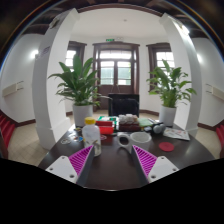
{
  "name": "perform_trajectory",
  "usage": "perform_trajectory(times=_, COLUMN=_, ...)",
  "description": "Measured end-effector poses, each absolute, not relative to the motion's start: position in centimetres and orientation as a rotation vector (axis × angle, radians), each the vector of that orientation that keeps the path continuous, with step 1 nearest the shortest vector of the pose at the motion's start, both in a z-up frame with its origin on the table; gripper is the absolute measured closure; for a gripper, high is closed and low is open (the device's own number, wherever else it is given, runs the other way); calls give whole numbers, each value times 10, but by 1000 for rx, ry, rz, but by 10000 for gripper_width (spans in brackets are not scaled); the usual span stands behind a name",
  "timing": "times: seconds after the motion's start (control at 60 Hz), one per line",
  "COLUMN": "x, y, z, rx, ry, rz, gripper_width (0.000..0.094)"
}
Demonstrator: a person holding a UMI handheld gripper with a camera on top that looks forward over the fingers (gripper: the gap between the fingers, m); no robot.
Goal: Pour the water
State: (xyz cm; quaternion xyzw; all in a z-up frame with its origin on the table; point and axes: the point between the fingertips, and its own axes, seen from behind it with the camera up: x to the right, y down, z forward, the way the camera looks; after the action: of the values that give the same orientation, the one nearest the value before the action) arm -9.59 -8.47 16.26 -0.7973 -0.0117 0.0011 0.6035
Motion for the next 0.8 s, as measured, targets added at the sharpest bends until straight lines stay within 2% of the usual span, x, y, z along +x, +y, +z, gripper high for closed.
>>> perform_trajectory(times=0.033, x=-113, y=-72, z=156, rx=-1838, ry=-41, rz=18, gripper_width=187)
perform_trajectory(times=0.083, x=-158, y=-42, z=123, rx=-1823, ry=-45, rz=51, gripper_width=191)
perform_trajectory(times=0.133, x=-183, y=-24, z=113, rx=-1817, ry=-47, rz=85, gripper_width=193)
perform_trajectory(times=0.433, x=-209, y=59, z=80, rx=-1841, ry=-50, rz=85, gripper_width=201)
perform_trajectory(times=0.567, x=-221, y=86, z=77, rx=-1813, ry=-86, rz=94, gripper_width=190)
perform_trajectory(times=0.683, x=-222, y=104, z=75, rx=-1807, ry=-65, rz=93, gripper_width=257)
perform_trajectory(times=0.717, x=-225, y=107, z=76, rx=-1796, ry=-59, rz=104, gripper_width=352)
perform_trajectory(times=0.75, x=-226, y=110, z=76, rx=-1787, ry=-63, rz=102, gripper_width=358)
perform_trajectory(times=0.8, x=-226, y=111, z=76, rx=-1782, ry=-58, rz=93, gripper_width=426)
